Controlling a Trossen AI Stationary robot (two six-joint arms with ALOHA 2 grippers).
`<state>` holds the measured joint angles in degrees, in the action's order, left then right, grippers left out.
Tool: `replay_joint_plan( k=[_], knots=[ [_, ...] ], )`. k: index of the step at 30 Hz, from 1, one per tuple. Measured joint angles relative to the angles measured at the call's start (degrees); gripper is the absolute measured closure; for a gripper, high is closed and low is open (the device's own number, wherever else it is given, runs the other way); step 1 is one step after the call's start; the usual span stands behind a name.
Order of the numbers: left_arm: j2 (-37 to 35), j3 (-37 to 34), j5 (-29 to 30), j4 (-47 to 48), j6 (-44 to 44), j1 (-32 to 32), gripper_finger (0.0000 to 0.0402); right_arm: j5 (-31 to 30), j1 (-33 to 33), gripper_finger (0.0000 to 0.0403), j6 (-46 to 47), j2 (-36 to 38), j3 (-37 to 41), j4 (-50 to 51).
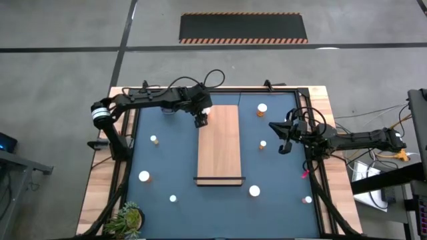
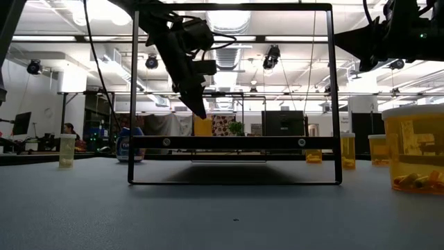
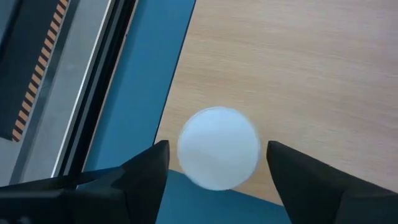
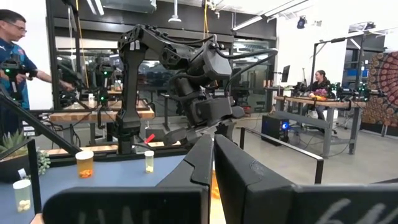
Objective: Pick and place medicine bottles onto shelf by color
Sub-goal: Put the big orange pill bottle on the shelf
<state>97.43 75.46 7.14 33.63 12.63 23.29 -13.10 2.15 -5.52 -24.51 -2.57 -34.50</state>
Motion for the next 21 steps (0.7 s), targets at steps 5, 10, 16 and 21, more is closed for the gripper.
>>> replay_joint_plan(
  k=[5,10,16,21],
  knots=[
    [-0.18,0.95,1.01,2.35,1.75,0.00,0.0135,0.00,0.00,0.0394,0.04,0.00,0.00,0.00],
    [-3.23,1.99,1.71,4.62,4.44,-0.77,0.0135,0.00,0.00,0.0394,0.63,0.00,0.00,0.00],
    [-8.19,-0.94,-1.09,3.63,6.07,-2.60,0.0154,0.00,0.00,0.0394,0.63,-0.01,0.00,0.00],
    [-9.35,-7.30,-2.71,-3.48,6.07,-4.49,0.0219,0.00,0.00,0.0394,0.70,-0.02,0.00,0.09]
  ],
)
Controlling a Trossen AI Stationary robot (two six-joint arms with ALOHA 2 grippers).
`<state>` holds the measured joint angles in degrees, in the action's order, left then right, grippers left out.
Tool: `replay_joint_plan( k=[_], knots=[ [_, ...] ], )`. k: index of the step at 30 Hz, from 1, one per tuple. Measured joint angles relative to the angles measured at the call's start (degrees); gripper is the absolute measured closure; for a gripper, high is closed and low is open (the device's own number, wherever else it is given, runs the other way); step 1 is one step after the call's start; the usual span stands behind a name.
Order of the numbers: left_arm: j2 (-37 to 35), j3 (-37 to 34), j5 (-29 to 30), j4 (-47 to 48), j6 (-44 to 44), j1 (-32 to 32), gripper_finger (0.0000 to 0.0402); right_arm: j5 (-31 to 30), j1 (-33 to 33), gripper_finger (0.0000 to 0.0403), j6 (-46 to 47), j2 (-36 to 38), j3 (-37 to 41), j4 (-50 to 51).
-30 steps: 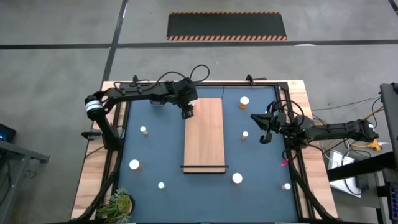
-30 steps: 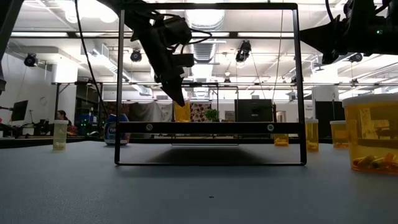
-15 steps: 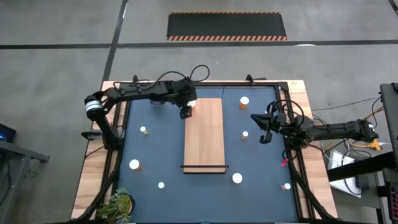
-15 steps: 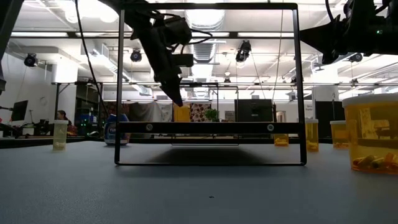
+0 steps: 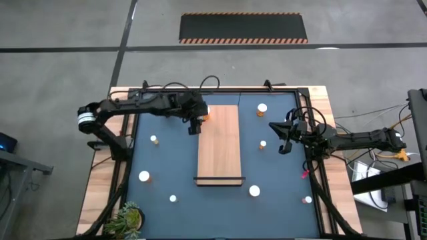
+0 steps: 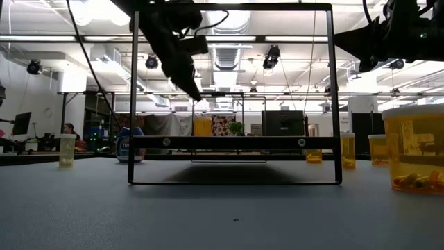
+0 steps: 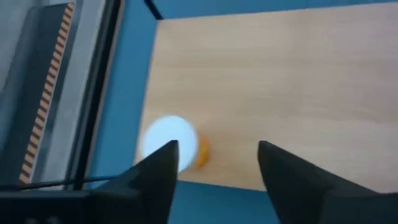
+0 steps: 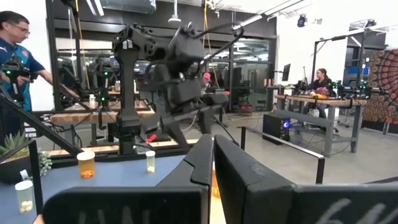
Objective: Pick and place medicine bottles onto shelf by color
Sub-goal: Put the big orange pill bottle on the shelf, then put the big orange pill bottle on the shelf aligned with the big orange pill bottle
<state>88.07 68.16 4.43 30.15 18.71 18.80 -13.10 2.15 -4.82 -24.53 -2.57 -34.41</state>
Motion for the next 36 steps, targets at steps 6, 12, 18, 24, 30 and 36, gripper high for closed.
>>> replay_joint_plan(
  k=[6,12,18,24,30,36],
  knots=[
    [0.39,-6.03,0.24,-6.69,-0.33,-0.12,0.0310,-0.02,0.00,0.0394,0.29,0.00,0.00,0.02],
    [0.39,-9.93,0.76,-16.49,-0.34,0.85,0.0374,-0.02,0.00,0.0394,0.31,-0.01,0.00,0.07],
    [0.39,-10.08,0.88,-16.61,-0.79,1.50,0.0399,-0.04,0.00,0.0394,0.35,-0.02,0.00,0.15],
    [0.39,-10.40,1.14,-16.63,-0.84,1.90,0.0398,-0.04,0.00,0.0394,0.36,-0.02,0.00,0.82],
    [-0.07,-9.82,1.88,-16.17,-1.83,2.10,0.0398,-0.03,0.00,0.0394,0.79,-0.02,0.00,1.18],
    [-1.89,-10.64,-4.38,-15.06,-2.08,0.99,0.0398,-0.02,0.00,0.0394,0.79,-0.02,0.00,1.16]
  ],
)
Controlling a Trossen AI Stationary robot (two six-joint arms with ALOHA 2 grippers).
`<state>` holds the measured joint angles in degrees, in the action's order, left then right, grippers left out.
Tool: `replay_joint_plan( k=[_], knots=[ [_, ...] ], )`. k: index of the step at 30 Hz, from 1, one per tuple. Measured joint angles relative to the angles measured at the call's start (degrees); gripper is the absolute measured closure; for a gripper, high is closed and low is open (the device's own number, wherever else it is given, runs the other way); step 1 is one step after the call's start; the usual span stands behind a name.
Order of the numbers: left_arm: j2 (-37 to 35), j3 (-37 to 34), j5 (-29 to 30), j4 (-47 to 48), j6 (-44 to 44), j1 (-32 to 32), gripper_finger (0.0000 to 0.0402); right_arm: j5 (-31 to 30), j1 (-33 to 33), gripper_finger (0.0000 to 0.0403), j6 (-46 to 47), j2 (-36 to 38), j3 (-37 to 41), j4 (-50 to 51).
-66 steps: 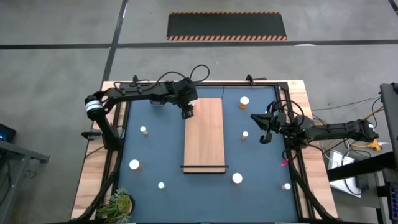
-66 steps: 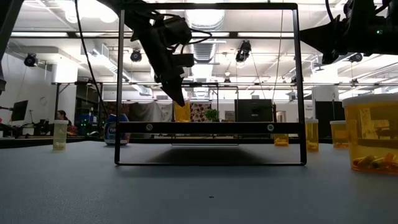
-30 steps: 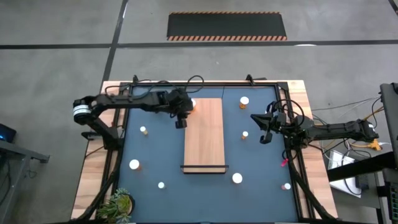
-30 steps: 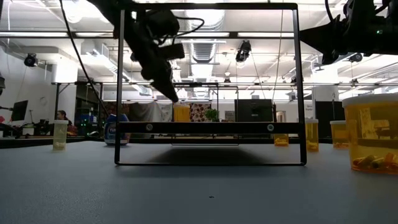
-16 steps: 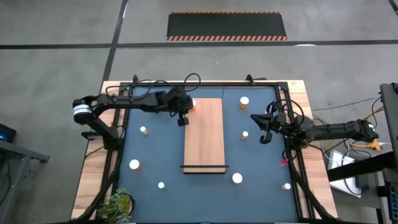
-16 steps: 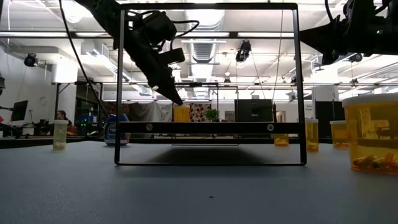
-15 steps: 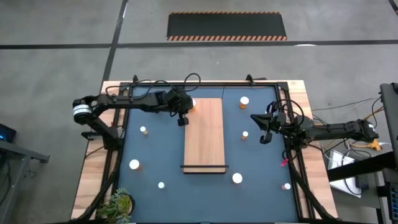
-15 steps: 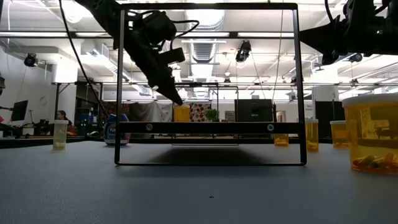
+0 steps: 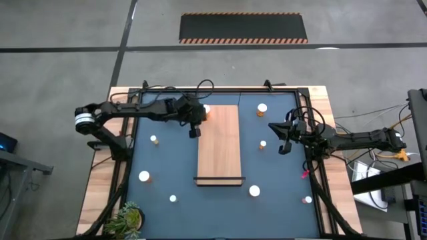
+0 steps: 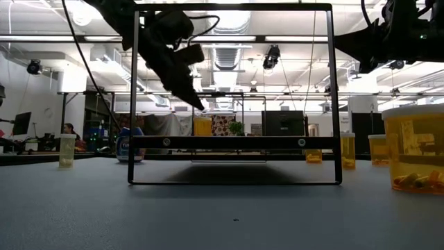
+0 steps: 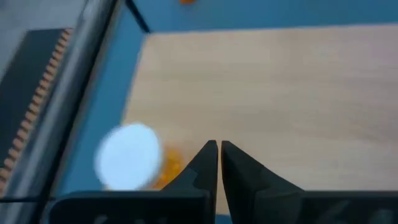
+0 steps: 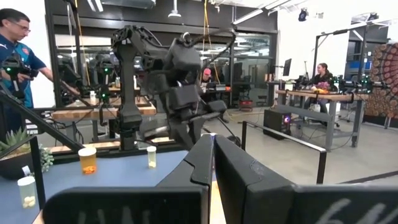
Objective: Pick and place medicine bottles onto shelf by color
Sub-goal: Put the big orange pill bottle on the shelf aligned with the big orange pill bottle
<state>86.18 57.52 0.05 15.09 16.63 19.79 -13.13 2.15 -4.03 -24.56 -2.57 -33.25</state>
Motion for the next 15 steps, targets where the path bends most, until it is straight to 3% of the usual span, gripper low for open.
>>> replay_joint_plan(
  k=[7,15],
  knots=[
    [1.25,-0.31,0.26,-0.97,-0.57,-0.21,0.0398,-0.02,0.00,0.0394,0.03,0.00,0.00,0.02],
    [-8.00,-0.28,-0.08,-4.44,0.21,-6.32,0.0398,0.05,0.00,0.0394,4.10,-0.07,0.00,-2.65]
  ],
)
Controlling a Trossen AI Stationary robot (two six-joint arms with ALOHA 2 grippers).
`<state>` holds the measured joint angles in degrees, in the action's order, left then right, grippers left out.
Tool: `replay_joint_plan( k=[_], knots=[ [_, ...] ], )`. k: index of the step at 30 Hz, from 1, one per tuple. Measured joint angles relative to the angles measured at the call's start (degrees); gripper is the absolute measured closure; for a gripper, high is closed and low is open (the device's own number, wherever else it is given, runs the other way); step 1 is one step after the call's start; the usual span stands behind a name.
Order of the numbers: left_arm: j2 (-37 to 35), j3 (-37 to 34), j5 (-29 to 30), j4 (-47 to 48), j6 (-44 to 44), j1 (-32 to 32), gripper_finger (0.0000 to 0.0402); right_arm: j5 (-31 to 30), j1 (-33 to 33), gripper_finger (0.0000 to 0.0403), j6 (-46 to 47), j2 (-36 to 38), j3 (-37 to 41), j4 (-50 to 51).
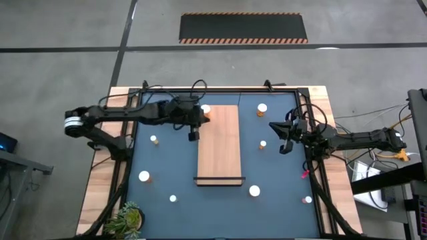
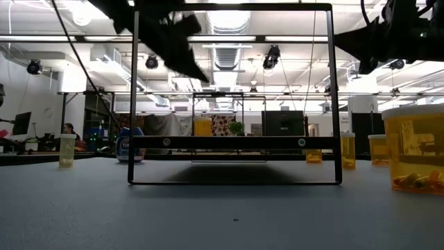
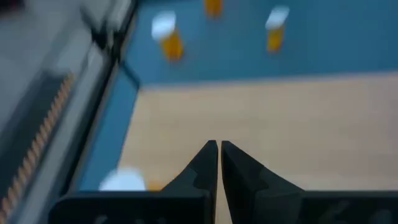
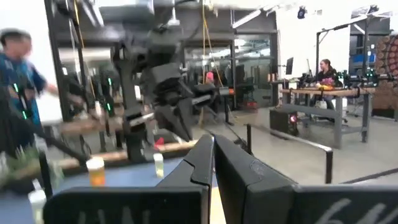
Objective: Pick and place medicine bottles onto shelf by color
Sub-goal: Put the big orange pill bottle on the shelf aligned with the big orange pill bottle
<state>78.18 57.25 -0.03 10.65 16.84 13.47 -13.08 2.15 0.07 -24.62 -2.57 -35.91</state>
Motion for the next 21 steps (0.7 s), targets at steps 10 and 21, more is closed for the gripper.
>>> replay_joint_plan(
  k=[10,21],
  knots=[
    [-14.84,-14.65,-3.33,-26.11,7.50,-6.15,0.0398,5.59,-0.02,0.0394,-3.42,-7.83,-7.72,-6.97],
    [-30.14,-27.43,-3.21,-39.23,14.86,-6.03,0.0398,5.59,0.00,0.0394,5.05,-21.30,-28.20,15.99]
  ],
)
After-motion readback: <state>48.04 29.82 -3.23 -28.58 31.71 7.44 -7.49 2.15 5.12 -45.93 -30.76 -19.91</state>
